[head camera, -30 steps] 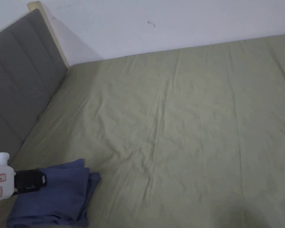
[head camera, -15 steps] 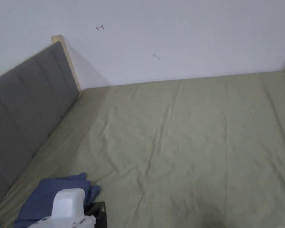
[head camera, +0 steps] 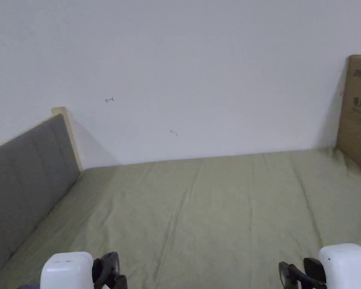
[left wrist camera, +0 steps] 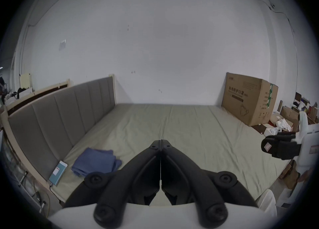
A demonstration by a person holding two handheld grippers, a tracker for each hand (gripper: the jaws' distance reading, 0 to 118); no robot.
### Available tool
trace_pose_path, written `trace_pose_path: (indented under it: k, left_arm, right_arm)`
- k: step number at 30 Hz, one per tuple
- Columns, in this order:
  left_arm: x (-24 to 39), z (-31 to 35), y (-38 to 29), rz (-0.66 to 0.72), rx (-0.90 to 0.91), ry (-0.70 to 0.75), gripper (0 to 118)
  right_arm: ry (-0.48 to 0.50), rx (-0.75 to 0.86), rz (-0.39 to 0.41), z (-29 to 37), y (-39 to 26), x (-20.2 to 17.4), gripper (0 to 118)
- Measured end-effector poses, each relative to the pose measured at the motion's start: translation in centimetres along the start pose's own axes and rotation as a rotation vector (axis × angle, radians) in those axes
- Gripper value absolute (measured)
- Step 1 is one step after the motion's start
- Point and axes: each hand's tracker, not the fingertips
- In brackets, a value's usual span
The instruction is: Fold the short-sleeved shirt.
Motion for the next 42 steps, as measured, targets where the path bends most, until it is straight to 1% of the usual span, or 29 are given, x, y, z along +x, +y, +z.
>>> trace_pose_path:
  k: [2,3,4,5,6,7,8,9,11,12,13,15,16,18,19,20,21,23,25,28,35,38,40,42]
  left_arm:
    - [0.8,0.7,0.3,-0.028,0.040,0.020,9]
    - [1.0,1.0,0.5,-0.014,0.063,0.027,19]
    - [1.0,1.2,0.6,-0.004,0.077,0.033,36]
    - [1.1,1.3,0.9,0.006,0.077,0.027,62]
    - [1.1,1.3,1.1,0.018,0.067,0.033,98]
    - [1.2,1.3,1.2,0.020,0.061,0.037,111]
    - [1.3,1.7,1.2,0.031,0.079,0.037,113]
    - [1.6,2.1,1.3,0.018,0.127,0.054,112]
    - [2.2,2.6,1.4,-0.037,0.149,0.086,112]
    - [2.6,2.8,1.5,-0.061,0.149,0.131,112]
    - [2.8,3.0,1.6,-0.078,0.147,0.140,112]
    - [2.9,3.1,1.6,-0.082,0.129,0.110,112]
    - [3.0,3.1,1.7,-0.093,0.098,0.066,112]
    - [2.7,3.0,1.8,-0.055,0.022,-0.026,111]
    - [2.7,3.0,1.8,-0.033,-0.002,-0.030,110]
    - [3.0,3.1,1.9,-0.040,-0.031,-0.011,109]
    - [3.3,3.4,1.8,-0.042,-0.005,0.004,108]
    - [3.6,3.9,1.3,-0.062,0.085,0.086,108]
    - [3.9,3.9,1.4,-0.110,0.072,0.143,108]
    - [3.5,4.0,1.1,-0.097,0.064,0.091,108]
    - [3.4,3.9,1.6,-0.079,0.040,0.105,109]
    - [3.0,3.9,2.0,-0.050,0.036,0.071,109]
    - [2.9,3.7,2.1,-0.034,0.037,0.084,109]
    - [3.1,3.5,2.0,-0.037,0.032,0.127,109]
  right_arm:
    - [-0.036,0.052,0.008,0.7,0.6,-0.1,85]
    - [-0.053,0.069,0.016,1.1,0.8,-0.3,97]
    - [-0.066,0.083,0.021,1.4,1.0,-0.4,98]
    - [-0.073,0.099,0.019,1.9,1.0,-0.5,98]
    - [-0.080,0.104,0.018,2.2,1.0,-0.5,98]
    - [-0.090,0.116,0.012,2.4,1.0,-0.5,98]
    - [-0.100,0.134,-0.009,2.6,1.2,-0.4,98]
    - [-0.106,0.147,-0.025,2.8,1.2,-0.3,98]
    - [-0.111,0.192,-0.051,3.1,1.4,-0.1,99]
    - [-0.116,0.205,-0.062,3.2,1.4,0.0,101]
    - [-0.115,0.207,-0.063,3.2,1.5,0.1,102]
    - [-0.112,0.213,-0.069,3.3,1.8,0.1,102]
    - [-0.111,0.212,-0.067,3.4,1.9,0.2,102]
    - [-0.119,0.213,-0.060,3.3,2.0,0.0,102]
    - [-0.120,0.214,-0.058,3.3,2.0,0.0,102]
    - [-0.122,0.216,-0.057,3.3,2.1,0.2,102]
    - [-0.123,0.217,-0.058,3.2,2.2,0.2,103]
    - [-0.122,0.215,-0.060,3.2,2.3,0.2,105]
    - [-0.128,0.205,-0.058,3.0,2.5,0.3,105]
    - [-0.133,0.197,-0.052,3.0,2.6,0.2,105]
    - [-0.126,0.193,-0.043,2.9,2.7,-0.2,105]
    - [-0.123,0.186,-0.041,2.8,2.8,-0.3,105]
    - [-0.124,0.185,-0.038,2.8,2.8,-0.3,105]
    - [-0.124,0.186,-0.035,2.9,2.8,-0.3,105]
